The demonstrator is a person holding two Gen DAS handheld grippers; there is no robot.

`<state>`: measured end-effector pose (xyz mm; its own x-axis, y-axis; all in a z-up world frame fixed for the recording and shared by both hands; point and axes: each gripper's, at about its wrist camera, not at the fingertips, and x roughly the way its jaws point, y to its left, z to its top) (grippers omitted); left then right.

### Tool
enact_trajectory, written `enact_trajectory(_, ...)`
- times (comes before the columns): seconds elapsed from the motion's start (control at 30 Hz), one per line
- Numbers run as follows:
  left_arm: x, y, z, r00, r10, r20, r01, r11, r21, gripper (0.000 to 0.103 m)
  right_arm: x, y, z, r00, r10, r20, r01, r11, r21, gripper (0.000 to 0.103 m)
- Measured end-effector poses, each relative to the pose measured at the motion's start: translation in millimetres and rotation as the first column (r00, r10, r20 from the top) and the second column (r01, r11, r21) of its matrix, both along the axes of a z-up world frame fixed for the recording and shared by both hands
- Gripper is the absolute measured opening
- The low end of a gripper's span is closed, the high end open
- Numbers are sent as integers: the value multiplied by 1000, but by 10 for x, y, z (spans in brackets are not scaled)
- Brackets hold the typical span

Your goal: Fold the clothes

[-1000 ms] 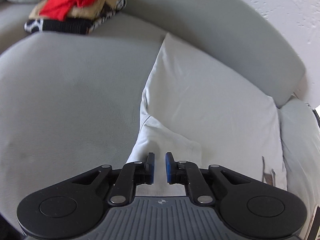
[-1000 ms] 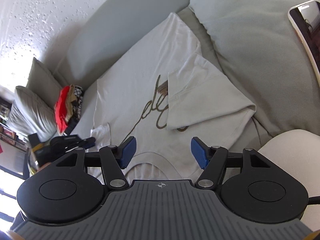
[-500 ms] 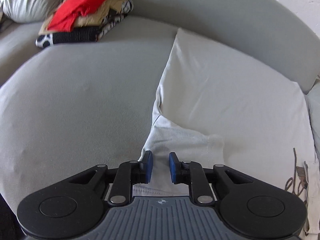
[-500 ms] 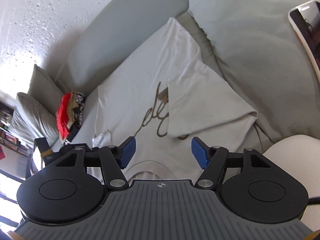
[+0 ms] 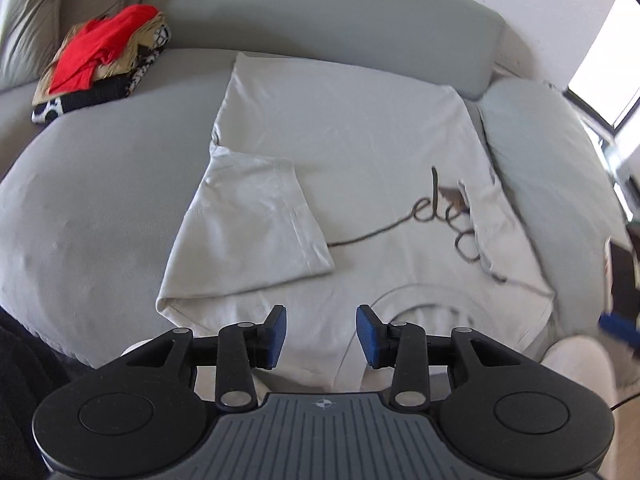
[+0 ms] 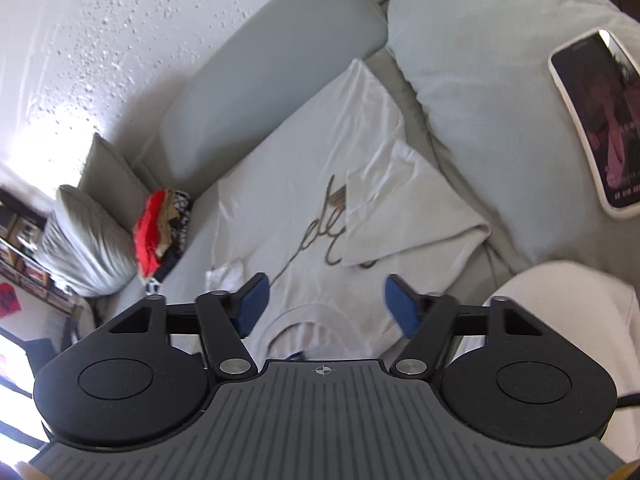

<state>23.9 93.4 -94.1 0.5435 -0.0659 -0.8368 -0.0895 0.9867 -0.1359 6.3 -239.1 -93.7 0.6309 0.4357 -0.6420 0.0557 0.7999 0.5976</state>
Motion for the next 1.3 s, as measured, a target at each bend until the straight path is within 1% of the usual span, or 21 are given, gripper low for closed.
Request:
enact_trajectory(0.03, 20, -26, -61, 1000, 5, -2, -5, 1000, 17, 37, 58, 31, -56, 1000, 10, -8, -10, 999, -31, 8)
enact_trajectory(0.13, 83, -131, -167, 1000, 14, 24, -15, 999, 31, 37, 225, 217, -192, 998, 64, -22, -66, 993, -102, 7)
enact_trajectory(0.23, 159, -286, -217, 998, -18, 65, 11, 995, 97, 37, 379, 466, -267, 993, 118, -33, -122, 974, -190, 9)
enact_trajectory(0.3, 214, -397, -293, 996, -64, 65, 55, 988, 142, 37, 444, 572, -307, 990, 134, -36, -139, 966, -219, 9)
enact_trajectory(0.33, 244, -444, -359, 995, -85, 46, 77, 984, 161, 38, 457, 605, -315, 991, 132, -31, -135, 962, -237, 9)
enact_trajectory(0.37, 270, -475, -445, 995, -98, 12, 95, 980, 172, 37, 460, 625, -315, 992, 125, -21, -126, 959, -254, 9)
enact_trajectory(0.4, 264, -493, -512, 995, -103, 0, 101, 978, 181, 38, 461, 633, -310, 994, 114, -5, -111, 956, -271, 9)
enact_trajectory(0.47, 195, -539, -542, 992, -121, 16, 115, 971, 208, 37, 478, 603, -288, 997, 78, 28, -66, 953, -295, 9)
enact_trajectory(0.53, 159, -538, -552, 992, -123, 16, 118, 973, 197, 37, 555, 546, -303, 999, 33, 29, -22, 949, -314, 14)
enact_trajectory(0.6, 136, -528, -560, 993, -120, 11, 116, 977, 180, 37, 662, 494, -374, 1000, -8, -2, 7, 942, -335, 16)
enact_trajectory(0.7, 108, -526, -574, 993, -117, 5, 115, 978, 174, 37, 728, 462, -545, 996, -9, -87, -23, 933, -359, 17)
enact_trajectory(0.8, 78, -526, -586, 994, -112, 3, 109, 979, 169, 37, 547, 479, -553, 995, 34, -96, -68, 927, -368, 19)
enact_trajectory(0.9, 61, -522, -584, 995, -103, -3, 102, 982, 161, 37, 320, 512, -526, 988, 98, -117, -136, 912, -386, 24)
enact_trajectory(0.97, 33, -542, -571, 994, -105, -21, 107, 979, 175, 38, 212, 496, -515, 979, 115, -169, -172, 912, -372, 31)
enact_trajectory(1.0, 5, -553, -559, 993, -110, -35, 115, 977, 180, 38, 173, 482, -523, 971, 122, -203, -189, 916, -353, 38)
enact_trajectory(1.03, -31, -563, -542, 992, -118, -51, 126, 975, 183, 38, 136, 464, -540, 963, 126, -236, -201, 923, -328, 37)
enact_trajectory(1.07, -68, -573, -526, 990, -126, -67, 136, 973, 186, 39, 89, 445, -541, 961, 128, -244, -202, 929, -309, 36)
enact_trajectory(1.13, -141, -593, -493, 985, -142, -99, 158, 969, 191, 39, -5, 423, -476, 972, 129, -199, -184, 939, -290, 36)
enact_trajectory(1.17, -188, -590, -464, 985, -147, -94, 163, 968, 190, 39, -30, 418, -434, 976, 128, -174, -175, 942, -285, 36)
enact_trajectory(1.23, -256, -542, -391, 989, -140, -48, 147, 972, 182, 39, -56, 426, -348, 985, 121, -119, -151, 946, -288, 37)
enact_trajectory(1.3, -243, -470, -346, 994, -105, -9, 105, 979, 174, 40, -8, 478, -285, 989, 131, -69, -146, 943, -300, 38)
